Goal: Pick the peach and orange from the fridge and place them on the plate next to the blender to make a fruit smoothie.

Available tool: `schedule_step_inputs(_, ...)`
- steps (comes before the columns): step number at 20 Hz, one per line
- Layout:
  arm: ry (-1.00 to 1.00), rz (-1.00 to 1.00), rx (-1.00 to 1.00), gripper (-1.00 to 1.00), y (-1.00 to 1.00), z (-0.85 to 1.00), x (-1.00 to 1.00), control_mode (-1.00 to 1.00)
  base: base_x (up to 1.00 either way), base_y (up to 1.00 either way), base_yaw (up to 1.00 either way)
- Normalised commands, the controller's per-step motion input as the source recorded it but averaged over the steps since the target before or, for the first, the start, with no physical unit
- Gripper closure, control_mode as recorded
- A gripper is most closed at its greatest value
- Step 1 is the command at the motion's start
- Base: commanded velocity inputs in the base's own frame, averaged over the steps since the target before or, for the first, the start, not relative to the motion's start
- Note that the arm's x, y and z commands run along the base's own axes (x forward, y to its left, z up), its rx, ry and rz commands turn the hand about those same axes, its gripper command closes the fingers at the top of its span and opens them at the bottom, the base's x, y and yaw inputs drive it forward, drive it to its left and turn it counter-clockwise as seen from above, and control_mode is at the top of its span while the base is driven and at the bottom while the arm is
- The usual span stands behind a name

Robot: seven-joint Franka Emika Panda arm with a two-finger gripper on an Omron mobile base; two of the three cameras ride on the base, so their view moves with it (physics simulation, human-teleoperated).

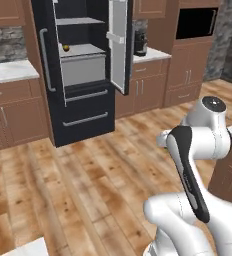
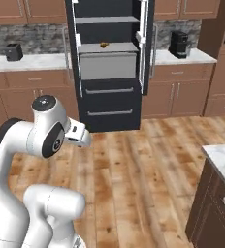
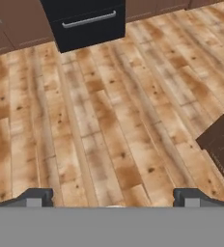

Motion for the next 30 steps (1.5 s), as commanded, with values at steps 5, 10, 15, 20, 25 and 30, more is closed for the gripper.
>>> schedule_step_inputs(5, 0.0, 0.0, 0.0, -1.0, 0.0, 0.0, 0.0, 1.0, 1.0, 0.25, 0.25)
schedule_step_inputs(10, 0.0, 0.0, 0.0, -1.0, 0.0, 0.0, 0.0, 1.0, 1.0, -0.26, 0.18)
schedule_step_inputs(15, 0.0, 0.0, 0.0, -1.0, 0.0, 0.0, 0.0, 1.0, 1.0, -0.52, 0.19)
schedule_step_inputs(20, 0.0, 0.0, 0.0, -1.0, 0.0, 0.0, 0.0, 1.0, 1.0, -0.51, 0.19)
schedule_step_inputs(25, 0.0, 0.0, 0.0, -1.0, 0.0, 0.0, 0.0, 1.0, 1.0, -0.01, 0.28)
schedule_step_inputs(30, 0.0, 0.0, 0.0, -1.0, 0.0, 0.0, 0.0, 1.0, 1.0, -0.08, 0.27)
